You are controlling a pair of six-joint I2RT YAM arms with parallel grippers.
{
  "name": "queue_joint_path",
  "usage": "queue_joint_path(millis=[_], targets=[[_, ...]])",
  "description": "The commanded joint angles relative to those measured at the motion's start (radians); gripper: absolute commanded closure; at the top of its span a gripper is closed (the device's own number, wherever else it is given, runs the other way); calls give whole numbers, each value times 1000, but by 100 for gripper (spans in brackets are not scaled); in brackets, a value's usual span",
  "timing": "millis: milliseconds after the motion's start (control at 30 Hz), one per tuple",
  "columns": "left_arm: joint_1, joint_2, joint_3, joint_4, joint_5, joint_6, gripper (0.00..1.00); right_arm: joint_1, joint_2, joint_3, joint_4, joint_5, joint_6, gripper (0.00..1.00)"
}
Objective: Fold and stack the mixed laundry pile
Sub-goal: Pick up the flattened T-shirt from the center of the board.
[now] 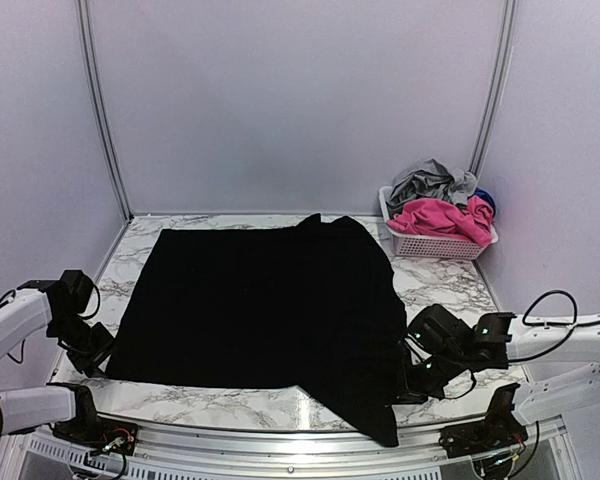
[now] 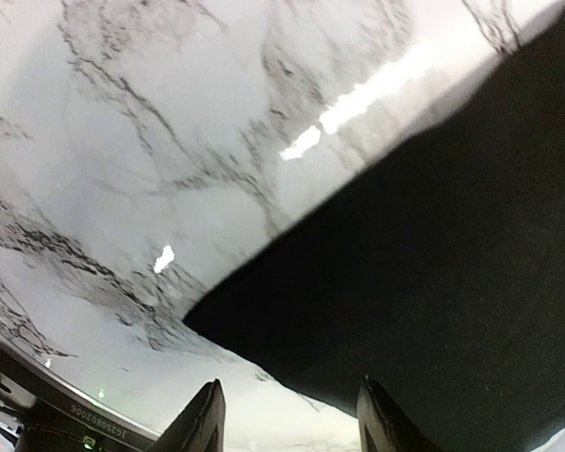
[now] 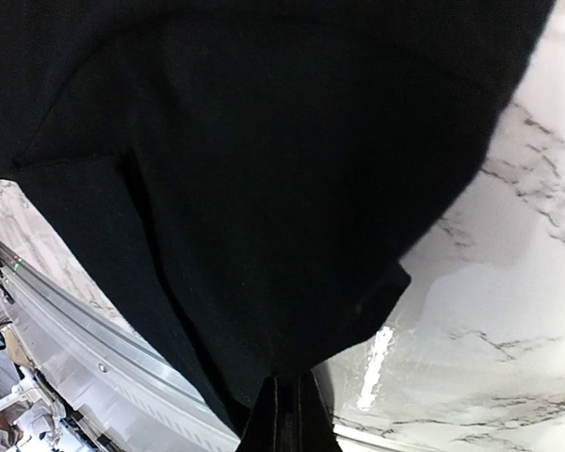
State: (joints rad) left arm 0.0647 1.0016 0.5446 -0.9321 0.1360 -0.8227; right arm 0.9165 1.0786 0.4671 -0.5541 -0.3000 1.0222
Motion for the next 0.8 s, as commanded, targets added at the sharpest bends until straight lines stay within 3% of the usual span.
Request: queue_joint_path(millis=[0,200,333,767], targets=[[20,37,10,-13,-35,15,51,7,-40,1,-35,49,37,100],[20,79,-1,-11,-76,-37,56,7,-33,23,-40,63,36,100],[20,90,-11,5,-107,-81,68,7,-32,24,-39,64,40,100],[20,117,-64,47,-121,-111,72,8,-37,43,-37,62,33,100]])
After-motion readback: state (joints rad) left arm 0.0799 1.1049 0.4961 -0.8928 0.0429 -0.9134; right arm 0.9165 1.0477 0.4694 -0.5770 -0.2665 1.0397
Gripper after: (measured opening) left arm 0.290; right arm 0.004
